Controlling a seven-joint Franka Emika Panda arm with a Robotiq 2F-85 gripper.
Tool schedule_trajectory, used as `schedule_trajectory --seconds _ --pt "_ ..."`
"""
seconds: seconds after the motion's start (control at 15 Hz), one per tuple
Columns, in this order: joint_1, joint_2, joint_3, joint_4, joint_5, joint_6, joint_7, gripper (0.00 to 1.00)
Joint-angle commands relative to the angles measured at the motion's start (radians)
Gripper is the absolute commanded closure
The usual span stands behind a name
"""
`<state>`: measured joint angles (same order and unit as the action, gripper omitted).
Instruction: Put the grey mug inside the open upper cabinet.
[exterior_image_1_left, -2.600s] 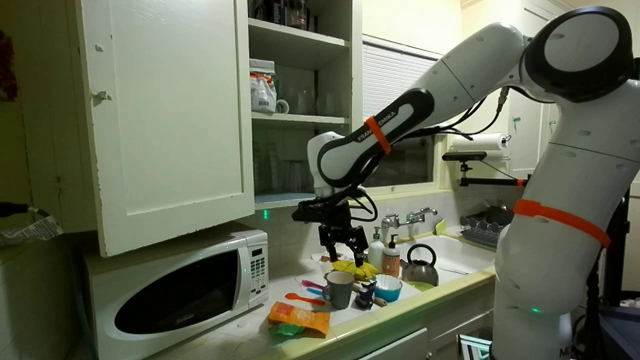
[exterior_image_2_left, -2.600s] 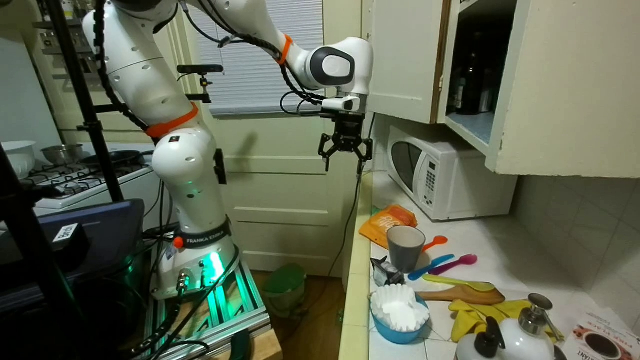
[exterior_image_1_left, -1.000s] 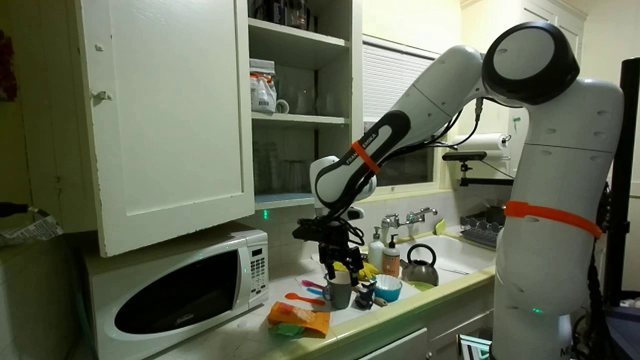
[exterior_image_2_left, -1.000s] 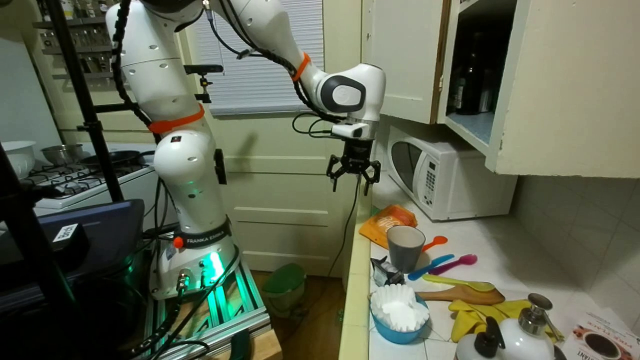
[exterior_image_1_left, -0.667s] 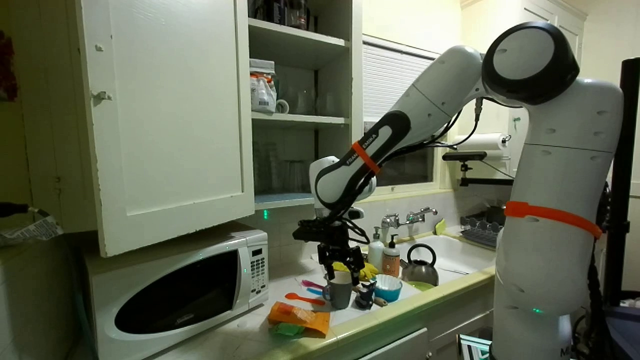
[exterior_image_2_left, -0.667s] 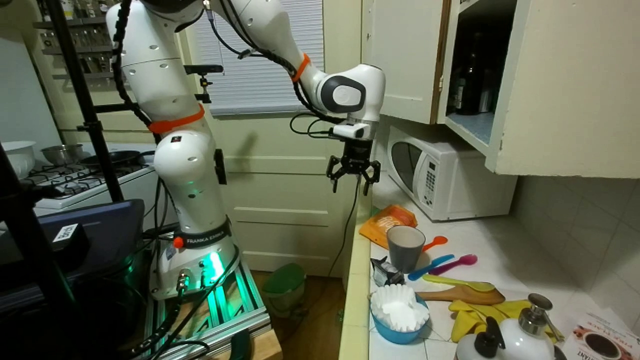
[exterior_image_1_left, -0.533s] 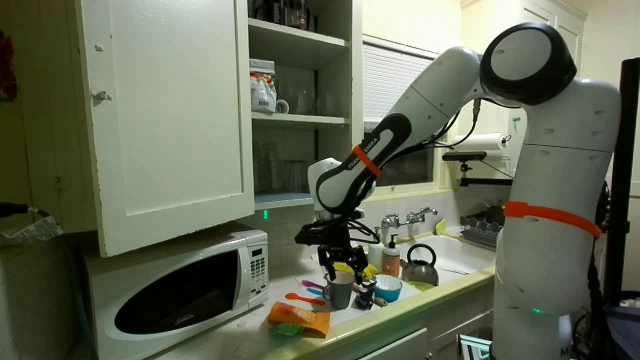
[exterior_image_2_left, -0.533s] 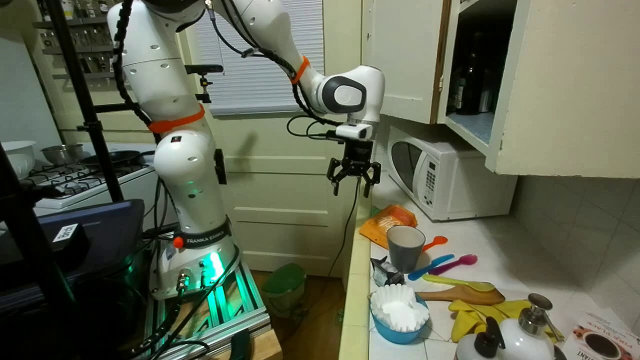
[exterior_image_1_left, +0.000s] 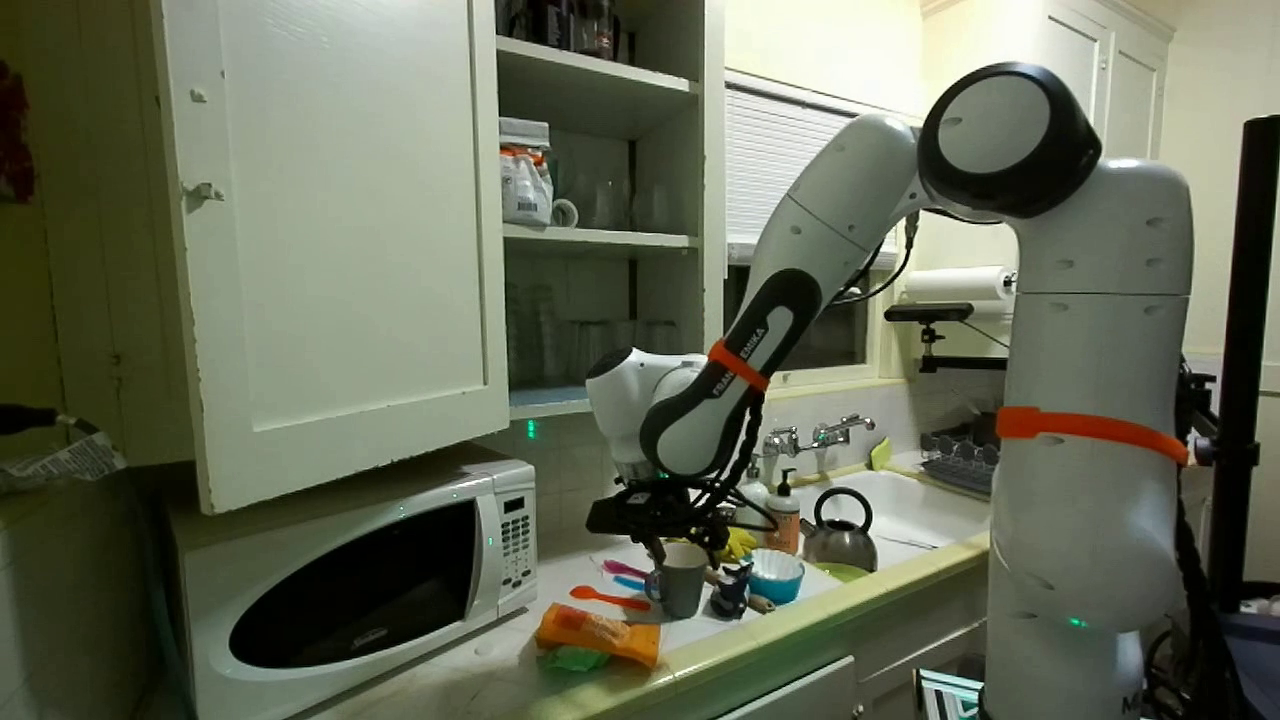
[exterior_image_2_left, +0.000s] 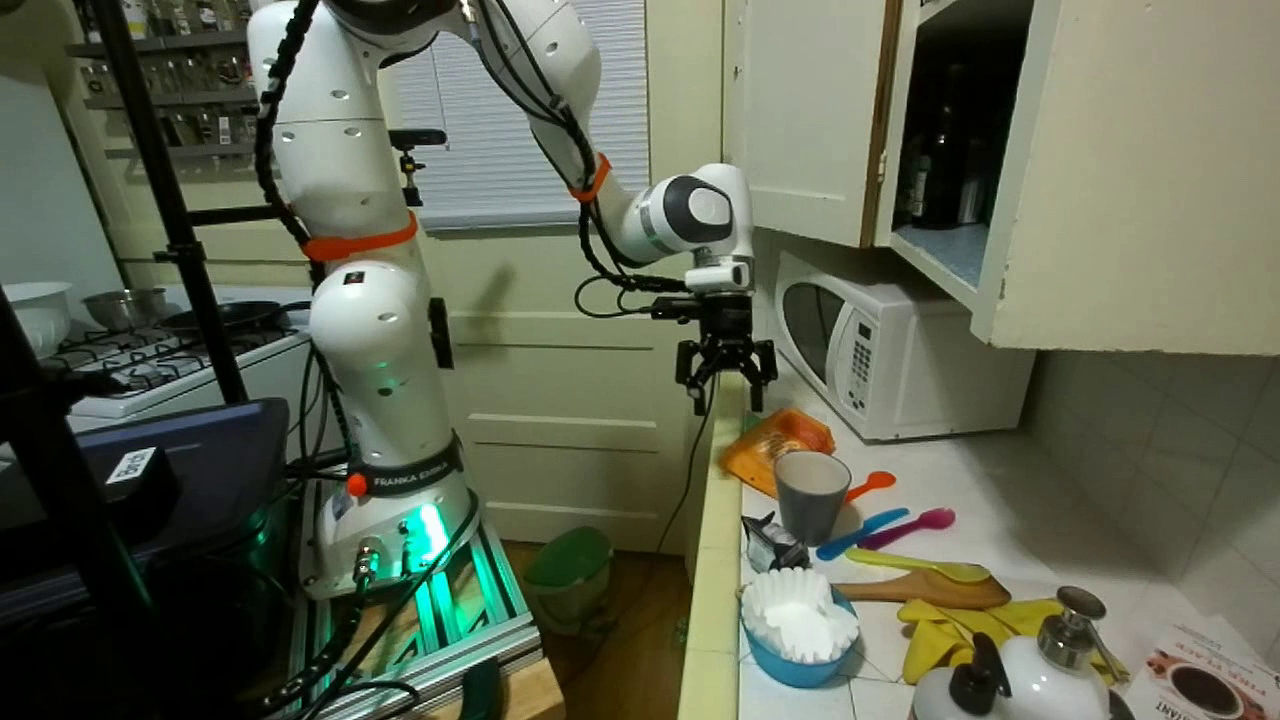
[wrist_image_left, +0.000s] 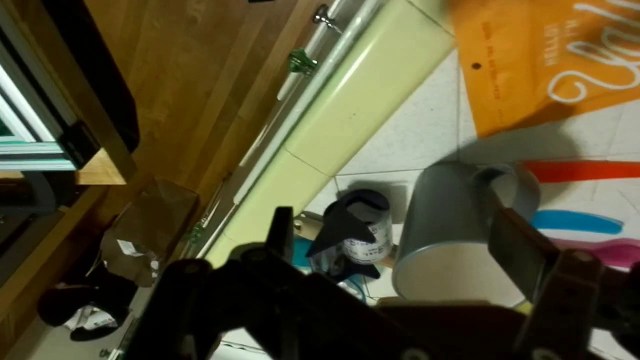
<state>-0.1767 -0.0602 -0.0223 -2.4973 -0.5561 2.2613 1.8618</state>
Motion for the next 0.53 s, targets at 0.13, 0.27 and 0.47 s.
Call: schedule_trajectory --seconds 0.13,0.27,0.47 --pt "0.031 0.115 -0.031 0.080 -0.210 0.116 0.322 0.00" --pt "0.042 0.080 -0.040 0.060 -0.161 0.083 0.241 0.00" --pt "0.050 0.114 -0.052 0.084 -0.166 0.090 0.274 0.00"
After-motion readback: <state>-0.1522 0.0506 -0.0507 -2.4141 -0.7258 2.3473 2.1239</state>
